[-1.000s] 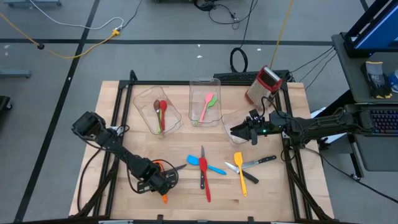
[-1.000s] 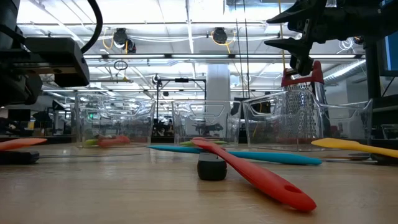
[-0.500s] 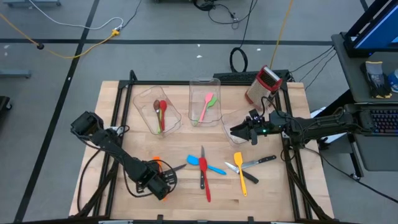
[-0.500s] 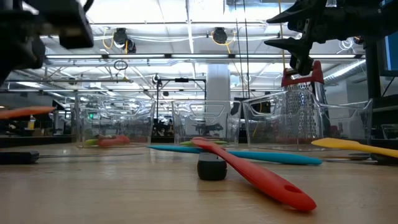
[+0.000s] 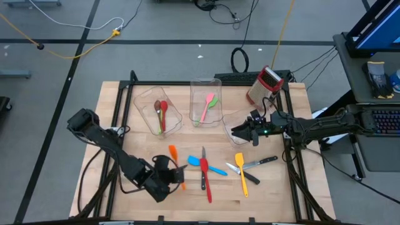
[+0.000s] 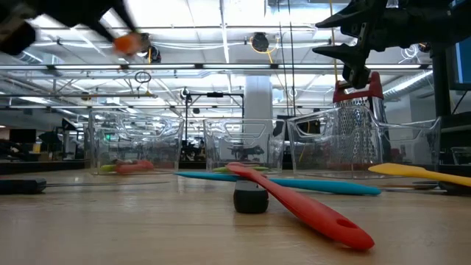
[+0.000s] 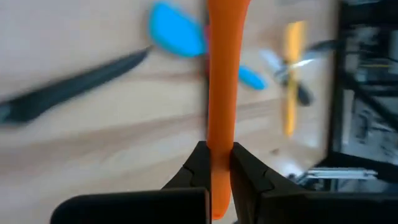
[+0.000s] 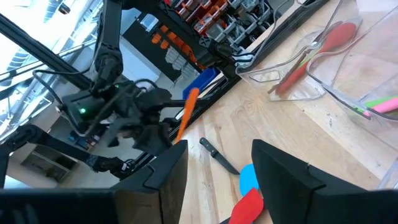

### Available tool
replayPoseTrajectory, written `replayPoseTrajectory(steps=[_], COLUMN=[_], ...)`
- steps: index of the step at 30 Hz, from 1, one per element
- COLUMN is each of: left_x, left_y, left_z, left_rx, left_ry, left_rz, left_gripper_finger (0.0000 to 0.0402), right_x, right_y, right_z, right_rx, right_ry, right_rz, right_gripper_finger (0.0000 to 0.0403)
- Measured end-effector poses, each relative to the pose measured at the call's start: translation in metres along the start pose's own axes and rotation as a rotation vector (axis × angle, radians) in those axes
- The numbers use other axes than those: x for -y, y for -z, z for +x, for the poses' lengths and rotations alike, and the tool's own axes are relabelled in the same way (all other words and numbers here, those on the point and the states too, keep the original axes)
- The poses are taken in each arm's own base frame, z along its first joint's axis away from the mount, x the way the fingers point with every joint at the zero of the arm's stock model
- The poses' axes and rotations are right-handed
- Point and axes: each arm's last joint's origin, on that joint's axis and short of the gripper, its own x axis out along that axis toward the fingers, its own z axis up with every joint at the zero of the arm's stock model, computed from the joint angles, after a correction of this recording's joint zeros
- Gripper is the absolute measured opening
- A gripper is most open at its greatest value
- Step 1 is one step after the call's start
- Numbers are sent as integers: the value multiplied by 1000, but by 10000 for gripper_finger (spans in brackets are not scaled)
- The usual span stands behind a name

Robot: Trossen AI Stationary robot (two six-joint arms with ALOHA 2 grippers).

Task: Pick & Place Kitchen Items
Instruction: Put the orange spatula into the middle bin

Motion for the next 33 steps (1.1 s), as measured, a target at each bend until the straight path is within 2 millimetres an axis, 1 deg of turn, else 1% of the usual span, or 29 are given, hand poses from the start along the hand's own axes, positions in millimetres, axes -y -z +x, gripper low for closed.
replayPoseTrajectory(steps=[8,12,16,20,24,29,33], left_x=[36,54,72,83,90,94,97], left_y=[9,7,1,-5,-12,-19,-28], left_z=[-8,-13,-18,-20,-19,-15,-10], left_rx=[69,158,208,219,217,197,217], left_ry=[362,506,629,714,767,778,766], left_rz=[250,339,412,459,501,514,480], left_gripper_finger=[18,19,18,18,18,18,18], right_x=[0,0,0,0,0,0,0], right_y=[0,0,0,0,0,0,0], right_z=[0,0,0,0,0,0,0], right_rx=[-1,-1,-2,-2,-3,-3,-3], right_ry=[-2,-2,-2,-3,-2,-3,-3], right_rz=[0,0,0,0,0,0,0], right_gripper_finger=[171,171,171,171,171,171,171])
